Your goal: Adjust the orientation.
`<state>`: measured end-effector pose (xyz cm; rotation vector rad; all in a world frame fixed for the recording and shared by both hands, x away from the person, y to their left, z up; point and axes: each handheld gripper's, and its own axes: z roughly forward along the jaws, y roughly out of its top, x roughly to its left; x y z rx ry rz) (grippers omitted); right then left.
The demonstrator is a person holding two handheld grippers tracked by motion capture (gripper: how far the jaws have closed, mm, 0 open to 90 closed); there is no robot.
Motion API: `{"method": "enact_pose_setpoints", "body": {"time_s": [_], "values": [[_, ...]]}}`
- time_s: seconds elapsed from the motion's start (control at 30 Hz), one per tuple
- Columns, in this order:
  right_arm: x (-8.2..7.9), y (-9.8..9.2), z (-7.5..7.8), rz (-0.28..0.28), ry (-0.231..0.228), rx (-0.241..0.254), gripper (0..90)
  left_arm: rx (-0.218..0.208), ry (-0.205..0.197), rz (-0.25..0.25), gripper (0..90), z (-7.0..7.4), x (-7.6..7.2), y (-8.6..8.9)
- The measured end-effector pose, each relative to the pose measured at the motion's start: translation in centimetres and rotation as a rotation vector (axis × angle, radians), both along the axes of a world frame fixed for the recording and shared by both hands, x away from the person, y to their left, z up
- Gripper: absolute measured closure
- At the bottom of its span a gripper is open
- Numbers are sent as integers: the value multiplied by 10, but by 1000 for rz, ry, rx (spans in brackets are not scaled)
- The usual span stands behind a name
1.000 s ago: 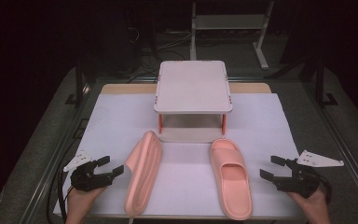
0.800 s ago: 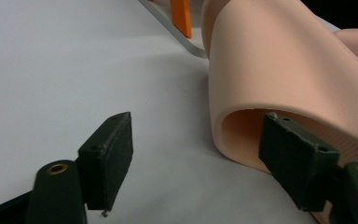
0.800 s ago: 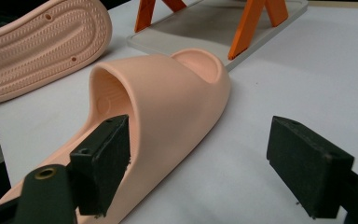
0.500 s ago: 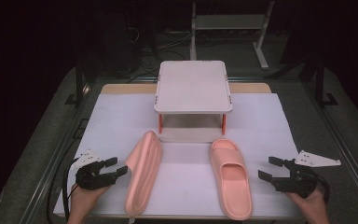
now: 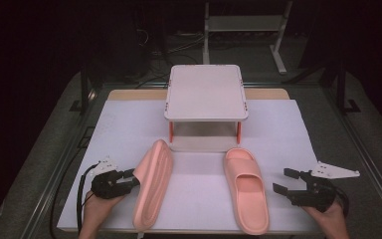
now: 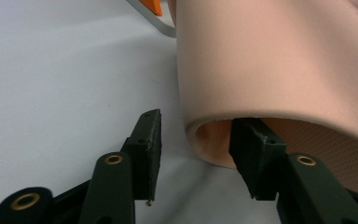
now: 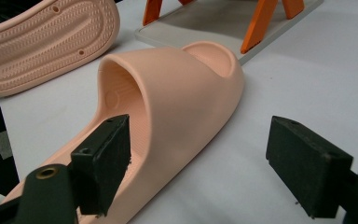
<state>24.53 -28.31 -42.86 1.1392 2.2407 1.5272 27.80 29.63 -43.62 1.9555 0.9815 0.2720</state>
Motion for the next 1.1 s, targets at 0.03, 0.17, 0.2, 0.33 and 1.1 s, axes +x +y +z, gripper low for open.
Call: {"method": "enact_pose_setpoints", "body": {"time_s": [0.03,0.17,0.2,0.33,1.1], "values": [[1,1,-1,1,4,-2,213,2,2,-1,555,0,1,0],[0,3,-1,9,5,-8,214,-5,4,-8,602,0,2,-2],[0,4,-1,12,3,-11,214,-5,4,-7,609,0,2,-2],[-1,4,-1,13,5,-8,214,-17,8,0,609,0,3,-4],[0,8,-3,33,16,-28,218,-82,-57,-11,593,10,-3,-15]]}}
